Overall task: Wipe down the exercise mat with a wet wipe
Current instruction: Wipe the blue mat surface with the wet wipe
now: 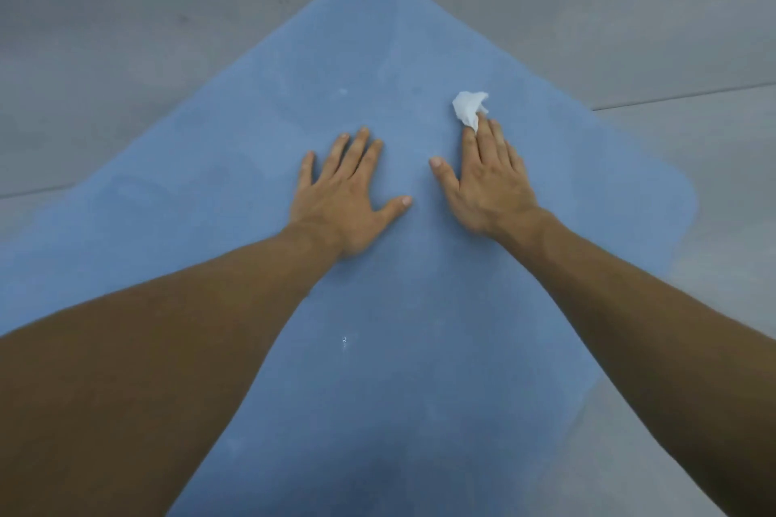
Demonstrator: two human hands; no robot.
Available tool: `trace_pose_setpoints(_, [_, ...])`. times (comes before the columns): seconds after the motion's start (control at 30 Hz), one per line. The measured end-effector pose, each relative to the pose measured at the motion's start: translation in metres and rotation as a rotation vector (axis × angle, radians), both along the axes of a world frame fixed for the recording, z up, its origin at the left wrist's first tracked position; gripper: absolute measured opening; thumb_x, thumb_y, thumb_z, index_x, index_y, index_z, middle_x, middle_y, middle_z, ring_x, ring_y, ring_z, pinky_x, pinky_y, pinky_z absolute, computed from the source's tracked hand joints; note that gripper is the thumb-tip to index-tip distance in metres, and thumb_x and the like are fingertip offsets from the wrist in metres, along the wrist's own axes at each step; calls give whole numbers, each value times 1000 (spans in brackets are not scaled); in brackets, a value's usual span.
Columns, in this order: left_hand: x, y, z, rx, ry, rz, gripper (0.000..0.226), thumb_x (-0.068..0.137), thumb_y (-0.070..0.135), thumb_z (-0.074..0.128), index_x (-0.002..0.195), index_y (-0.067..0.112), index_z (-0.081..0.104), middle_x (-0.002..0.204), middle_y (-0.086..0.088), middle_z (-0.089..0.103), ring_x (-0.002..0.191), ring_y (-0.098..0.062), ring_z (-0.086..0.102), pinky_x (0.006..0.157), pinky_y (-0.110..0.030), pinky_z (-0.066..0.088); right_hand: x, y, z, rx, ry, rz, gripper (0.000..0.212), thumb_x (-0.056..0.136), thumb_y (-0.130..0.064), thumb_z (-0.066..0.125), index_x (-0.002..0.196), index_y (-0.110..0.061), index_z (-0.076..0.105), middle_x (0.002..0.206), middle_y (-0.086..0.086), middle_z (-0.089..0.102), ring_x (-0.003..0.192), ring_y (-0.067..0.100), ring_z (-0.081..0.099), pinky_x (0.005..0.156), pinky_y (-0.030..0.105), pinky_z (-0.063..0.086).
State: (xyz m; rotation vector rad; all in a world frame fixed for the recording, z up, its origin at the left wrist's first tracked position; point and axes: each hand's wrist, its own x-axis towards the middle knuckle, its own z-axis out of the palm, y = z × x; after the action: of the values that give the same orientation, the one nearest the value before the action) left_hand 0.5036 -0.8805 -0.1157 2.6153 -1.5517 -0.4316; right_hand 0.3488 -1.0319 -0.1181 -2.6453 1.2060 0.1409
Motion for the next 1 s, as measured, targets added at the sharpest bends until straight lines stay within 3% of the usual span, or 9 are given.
trace_pose_setpoints(0.1, [13,11,-2,-24,-20,18,97,86,87,19,164,31,4,171,15,-5,158,-11,-5,126,-53,0,7,11,6,-3,-6,49,89,99,-67,20,163,-6,8,172,10,3,159,26,2,127,40,5])
trace_pose_setpoints(0.23, [21,34,-9,-128,-77,15,96,89,84,20,164,26,12,172,10,3,158,-14,1,127,-49,4,-5,62,9,-25,-24,388,88,99,-68,15,162,-6,18,171,11,10,159,24,7,128,38,7])
trace_pose_setpoints(0.3, [22,43,-11,-156,-92,10,93,92,80,24,164,23,15,173,7,6,159,-14,3,128,-48,6,-4,72,5,-60,-18,450,85,101,-66,14,162,-7,19,171,11,12,159,23,9,128,37,8])
trace_pose_setpoints(0.43, [21,51,-11,-139,-107,19,91,93,79,23,164,23,14,173,6,4,159,-14,1,128,-47,6,18,47,5,-121,7,423,83,101,-65,12,163,-10,16,172,7,13,158,20,11,127,39,11])
trace_pose_setpoints(0.57, [21,61,-10,-134,-108,30,89,94,77,24,164,24,14,173,7,4,159,-13,0,128,-46,5,58,4,-1,-104,-31,296,77,105,-59,25,163,-10,16,171,9,14,158,22,12,127,40,9])
trace_pose_setpoints(0.77, [20,76,-12,-133,-118,36,83,97,73,25,164,27,13,173,8,3,159,-13,-1,128,-45,4,84,-27,-1,-26,-20,183,76,106,-57,25,164,-9,12,172,8,6,159,23,4,127,40,6])
trace_pose_setpoints(1.0, [13,93,-12,-133,-141,68,74,102,62,26,164,24,17,173,4,7,159,-15,4,128,-46,10,28,56,9,-88,-12,663,74,105,-54,22,162,-5,19,170,13,15,158,24,11,129,40,7])
